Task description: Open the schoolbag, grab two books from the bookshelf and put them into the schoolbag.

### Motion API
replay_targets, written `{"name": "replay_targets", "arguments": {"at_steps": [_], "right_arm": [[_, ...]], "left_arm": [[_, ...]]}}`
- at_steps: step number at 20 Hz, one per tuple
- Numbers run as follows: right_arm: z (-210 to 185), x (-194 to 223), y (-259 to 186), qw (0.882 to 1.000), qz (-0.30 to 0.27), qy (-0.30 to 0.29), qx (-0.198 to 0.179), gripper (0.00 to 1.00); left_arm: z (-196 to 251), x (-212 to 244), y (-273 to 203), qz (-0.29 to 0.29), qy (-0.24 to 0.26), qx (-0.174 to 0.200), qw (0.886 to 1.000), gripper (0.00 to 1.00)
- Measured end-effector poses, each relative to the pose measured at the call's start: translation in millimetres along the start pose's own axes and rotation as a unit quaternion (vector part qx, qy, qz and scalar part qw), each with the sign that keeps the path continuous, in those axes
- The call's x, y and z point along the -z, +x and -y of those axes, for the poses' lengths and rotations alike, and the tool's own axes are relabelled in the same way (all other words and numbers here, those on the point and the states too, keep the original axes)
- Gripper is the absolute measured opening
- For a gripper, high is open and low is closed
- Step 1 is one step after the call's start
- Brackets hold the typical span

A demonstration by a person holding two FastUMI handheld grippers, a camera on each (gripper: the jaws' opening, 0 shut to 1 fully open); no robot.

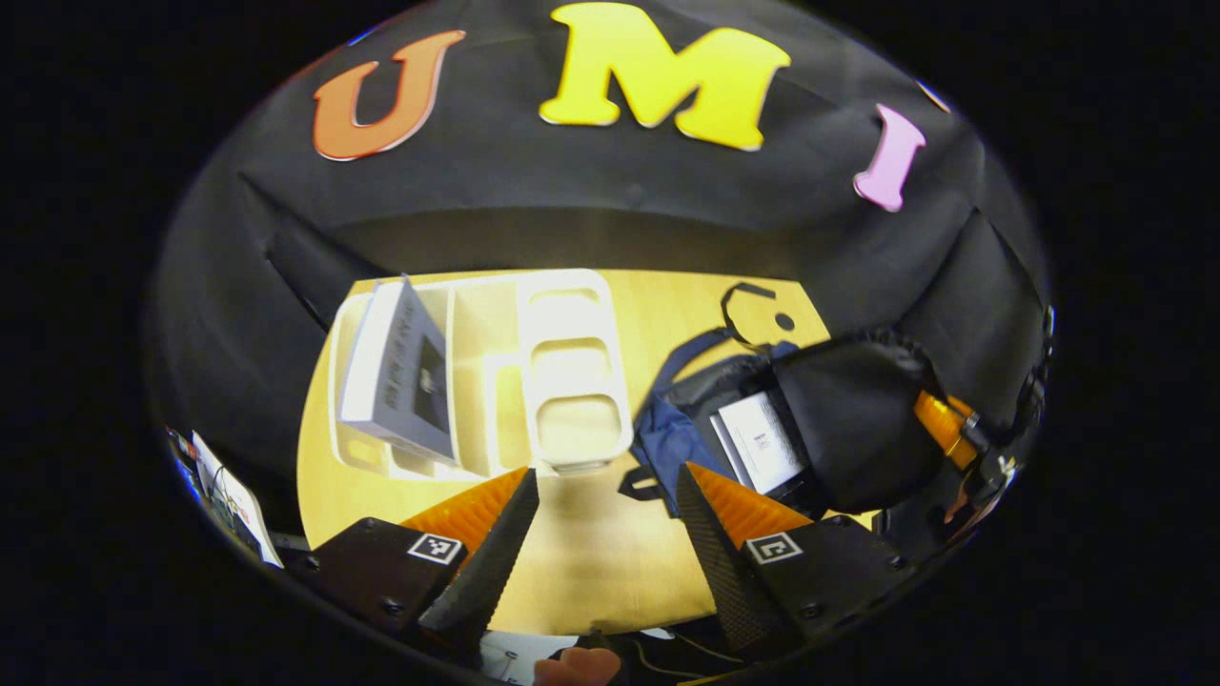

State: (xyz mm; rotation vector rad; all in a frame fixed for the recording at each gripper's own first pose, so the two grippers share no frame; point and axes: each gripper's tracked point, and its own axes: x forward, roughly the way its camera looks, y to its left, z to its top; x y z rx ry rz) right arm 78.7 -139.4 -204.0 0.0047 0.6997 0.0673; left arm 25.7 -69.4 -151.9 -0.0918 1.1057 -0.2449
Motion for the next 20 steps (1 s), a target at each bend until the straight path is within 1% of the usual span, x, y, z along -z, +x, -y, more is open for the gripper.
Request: {"name": "replay_targets", "arguments": {"at_steps": [2,4,5,8,10,14,15,16,17,18,20], "right_arm": [[1.5,-1.4,-1.0,1.0,0.003,-0.001,0.001,0.0],[5.0,-1.4,-2.1,1.0,0.003,0.0,0.004,0.0],[7.5,-0.1,-3.5,1.0,0.003,0.001,0.005,0.0],[11.3,-0.9,-4.7,1.0,0.003,0.0,0.009,0.0],[12.7,-0.7,-4.6,1.0,0.002,0.0,0.011,0.0],[15.3,2.7,-3.0,1.0,-0.004,0.01,0.015,0.0],[15.7,4.7,-2.3,1.0,-0.006,0.012,0.016,0.0],[16.3,5.4,-2.5,1.0,-0.008,0.014,0.017,0.0],[16.6,5.9,-1.7,1.0,-0.008,0.015,0.019,0.0],[17.1,5.0,-1.0,1.0,-0.008,0.015,0.02,0.0],[17.4,5.4,-0.7,1.0,-0.009,0.016,0.024,0.0]], "left_arm": [[-38.8,-23.8,-13.0,0.002,-0.014,-0.019,1.0,0.94],[-63.3,-41.8,-20.8,-0.007,-0.04,-0.017,0.999,0.94],[-77.6,-49.5,-21.9,-0.013,-0.049,-0.02,0.999,0.95],[-117.8,-61.0,-10.8,-0.039,-0.04,-0.036,0.998,0.95],[-128.0,-63.7,4.7,-0.069,-0.034,-0.038,0.996,0.95],[-132.2,-55.4,35.9,-0.121,-0.051,-0.026,0.991,0.95],[-133.7,-53.5,44.0,-0.132,-0.055,-0.022,0.989,0.91],[-138.6,-51.4,52.1,-0.142,-0.057,-0.021,0.988,0.91],[-146.0,-51.0,59.7,-0.15,-0.056,-0.025,0.987,1.0],[-150.9,-51.2,68.5,-0.154,-0.055,-0.029,0.986,0.96],[-158.2,-45.9,81.1,-0.167,-0.057,-0.035,0.984,0.96]]}}
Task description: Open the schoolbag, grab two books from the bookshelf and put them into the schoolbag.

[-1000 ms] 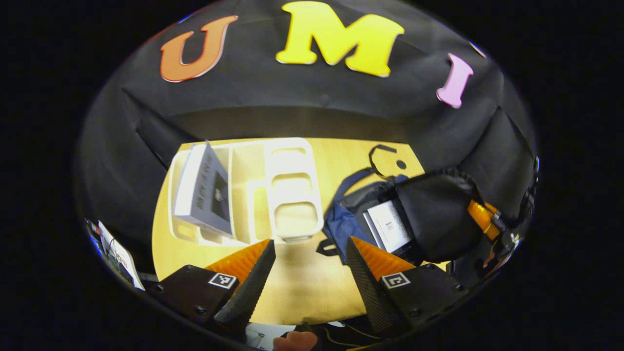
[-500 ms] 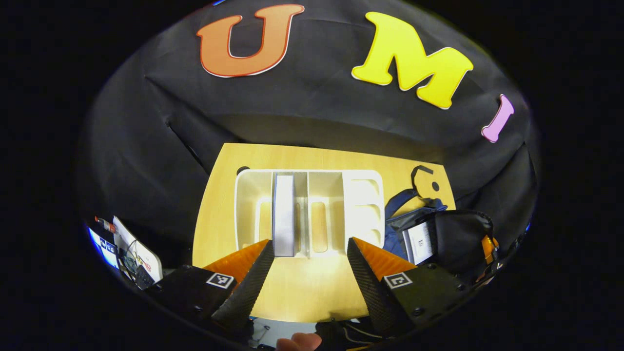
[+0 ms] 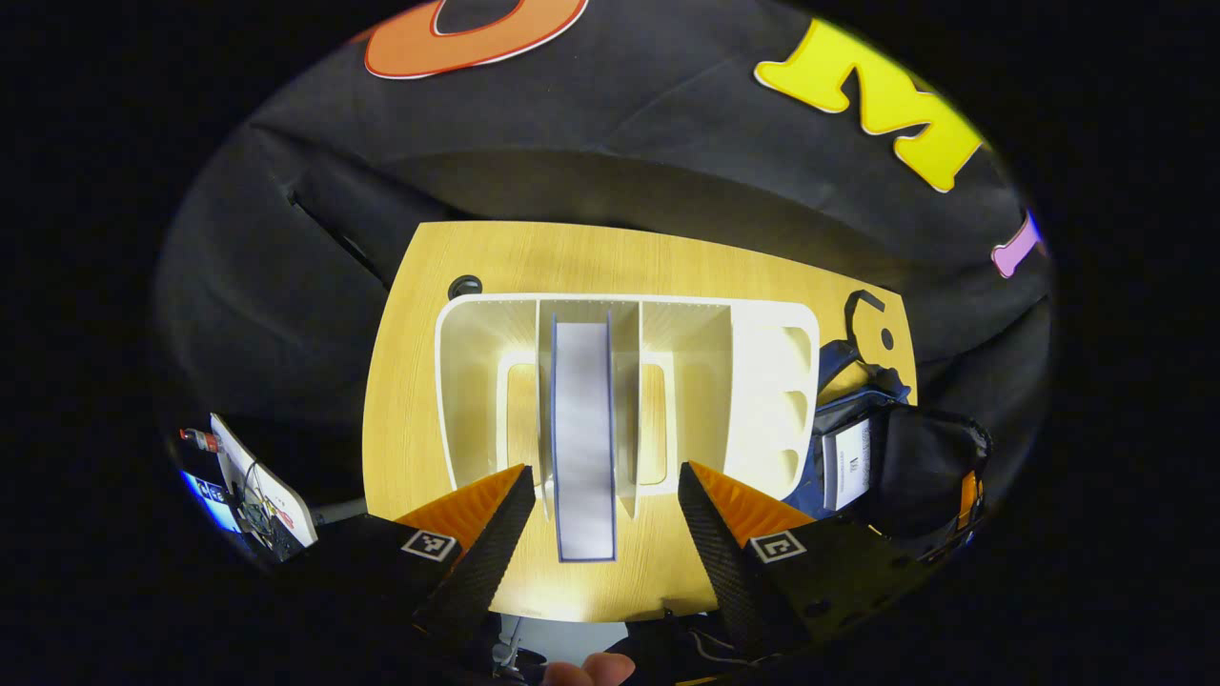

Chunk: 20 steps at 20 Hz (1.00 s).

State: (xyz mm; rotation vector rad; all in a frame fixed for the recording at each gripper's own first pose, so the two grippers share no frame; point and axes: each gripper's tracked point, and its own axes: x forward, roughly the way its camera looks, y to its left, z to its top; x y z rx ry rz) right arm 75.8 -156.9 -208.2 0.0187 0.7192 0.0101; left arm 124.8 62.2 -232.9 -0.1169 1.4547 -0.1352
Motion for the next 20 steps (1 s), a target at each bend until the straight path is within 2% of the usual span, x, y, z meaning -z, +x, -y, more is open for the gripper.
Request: {"name": "replay_targets", "arguments": {"at_steps": [6,7,8,9,12,20], "right_arm": [[-0.8,2.3,1.0,1.0,0.0,-0.003,0.008,0.0],[-1.3,2.7,2.1,1.0,-0.001,0.0,0.007,0.0],[-1.0,3.7,2.2,1.0,-0.002,0.002,0.007,0.0],[-0.8,4.3,3.8,1.0,-0.003,0.003,0.008,0.0],[0.7,3.5,5.4,1.0,-0.003,0.005,0.01,0.0],[1.6,5.9,7.8,1.0,-0.005,0.01,0.01,0.0]], "left_arm": [[-9.9,14.7,40.3,-0.053,-0.01,-0.008,0.998,0.96],[-8.4,16.4,44.5,-0.059,-0.014,-0.006,0.998,0.96],[-6.9,18.0,49.5,-0.064,-0.017,-0.004,0.998,0.9],[-6.8,18.0,53.5,-0.067,-0.018,-0.004,0.998,0.95],[-11.2,19.8,61.9,-0.073,-0.02,-0.017,0.997,0.92],[-18.3,28.7,71.4,-0.094,-0.023,-0.048,0.994,0.59]]}}
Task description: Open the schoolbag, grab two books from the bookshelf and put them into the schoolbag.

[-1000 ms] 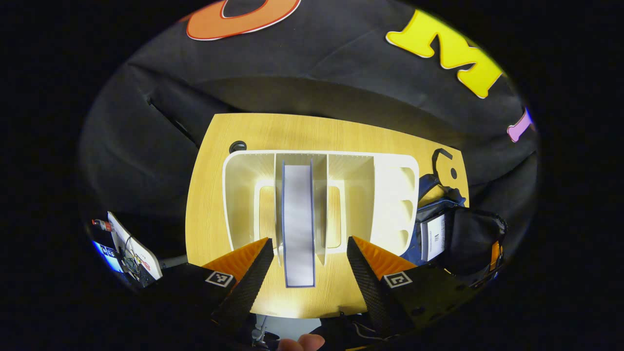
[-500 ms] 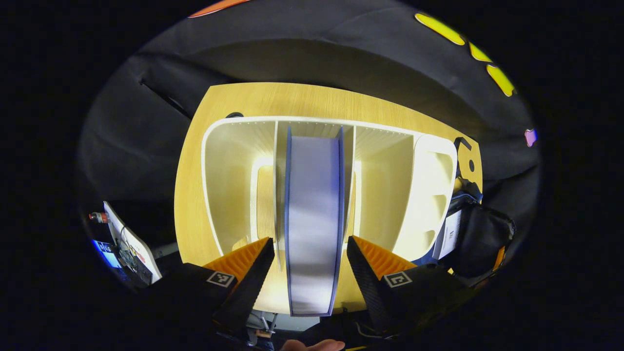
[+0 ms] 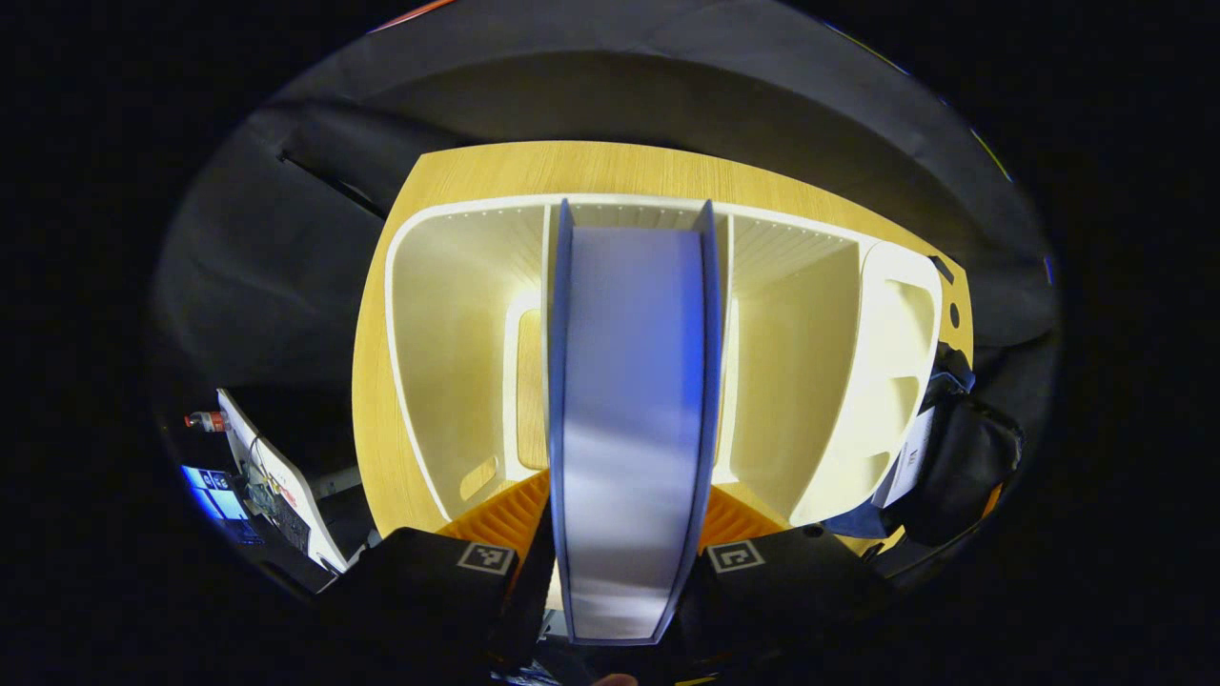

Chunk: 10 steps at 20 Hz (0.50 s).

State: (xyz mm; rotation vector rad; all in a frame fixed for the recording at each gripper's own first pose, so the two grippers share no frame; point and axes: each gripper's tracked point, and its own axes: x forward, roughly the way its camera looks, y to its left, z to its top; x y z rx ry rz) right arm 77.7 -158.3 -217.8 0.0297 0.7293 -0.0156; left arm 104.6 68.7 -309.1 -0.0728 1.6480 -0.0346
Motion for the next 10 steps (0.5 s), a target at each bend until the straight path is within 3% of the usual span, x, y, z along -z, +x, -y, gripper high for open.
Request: {"name": "replay_targets", "arguments": {"at_steps": [1,3,10], "right_arm": [[-0.1,0.7,0.3,1.0,0.001,0.001,0.0,0.0],[-0.7,0.6,1.5,1.0,0.001,0.001,-0.001,0.0],[-4.0,1.0,1.9,1.0,0.005,0.0,-0.012,0.0]], "left_arm": [[0.3,0.2,-1.2,0.002,-0.004,-0.002,1.0,0.52],[1.2,2.9,-5.2,0.005,-0.01,-0.001,1.0,0.49],[-0.2,20.8,-79.6,0.076,0.034,0.004,0.997,0.46]]}}
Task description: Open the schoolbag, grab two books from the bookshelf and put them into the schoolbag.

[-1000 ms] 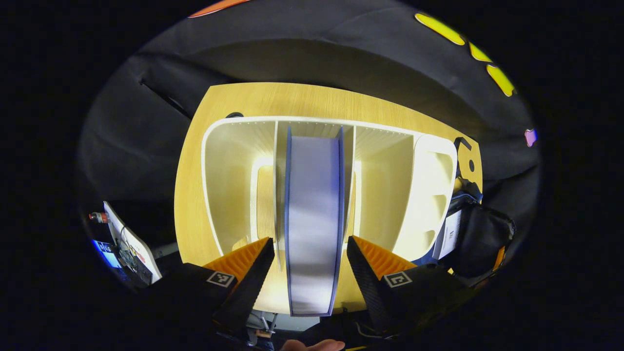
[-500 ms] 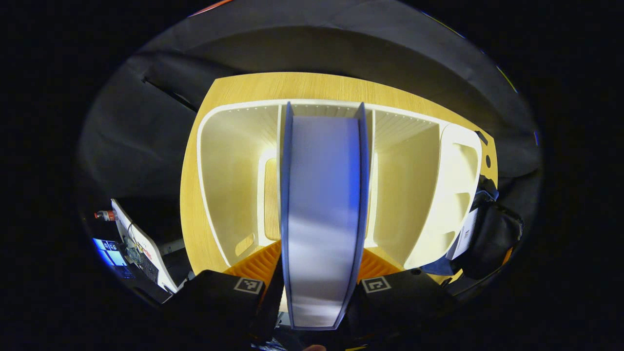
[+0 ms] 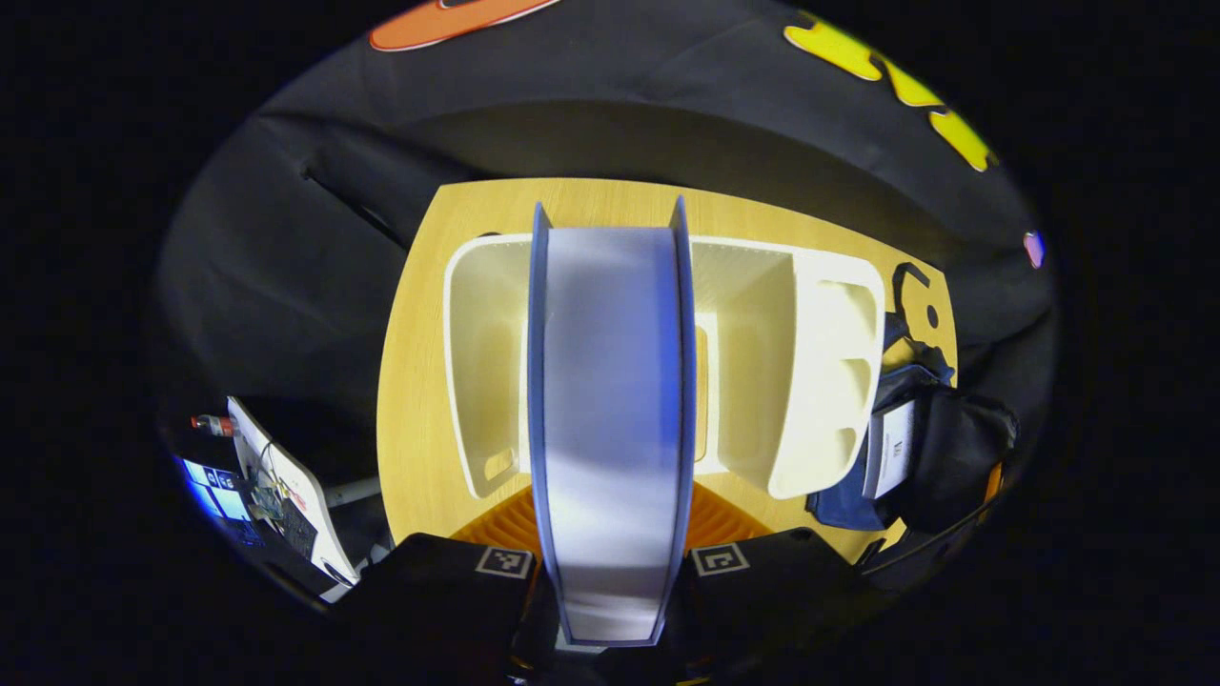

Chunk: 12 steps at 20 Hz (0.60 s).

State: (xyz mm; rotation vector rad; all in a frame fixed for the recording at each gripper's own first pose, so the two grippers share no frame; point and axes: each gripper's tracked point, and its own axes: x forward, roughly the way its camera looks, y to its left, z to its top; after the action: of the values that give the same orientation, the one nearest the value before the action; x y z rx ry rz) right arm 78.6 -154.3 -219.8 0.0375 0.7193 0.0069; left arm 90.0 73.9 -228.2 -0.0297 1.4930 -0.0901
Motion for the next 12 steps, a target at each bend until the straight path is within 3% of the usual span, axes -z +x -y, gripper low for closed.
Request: {"name": "replay_targets", "arguments": {"at_steps": [3,5,9,12], "right_arm": [[0.9,1.2,-2.6,1.0,0.003,0.0,-0.004,0.0],[1.6,1.5,-3.8,1.0,0.004,0.002,-0.004,0.0],[1.9,5.0,-5.4,1.0,0.003,0.013,-0.005,0.0],[2.4,5.1,-7.2,1.0,0.003,0.013,-0.003,0.0]], "left_arm": [[4.2,18.5,-51.5,0.029,-0.006,0.022,0.999,0.46],[7.8,26.7,-84.2,0.059,-0.038,0.051,0.996,0.46],[25.8,44.3,-121.7,0.095,-0.083,0.125,0.984,0.45],[66.1,54.3,-132.5,0.104,-0.117,0.212,0.965,0.45]]}}
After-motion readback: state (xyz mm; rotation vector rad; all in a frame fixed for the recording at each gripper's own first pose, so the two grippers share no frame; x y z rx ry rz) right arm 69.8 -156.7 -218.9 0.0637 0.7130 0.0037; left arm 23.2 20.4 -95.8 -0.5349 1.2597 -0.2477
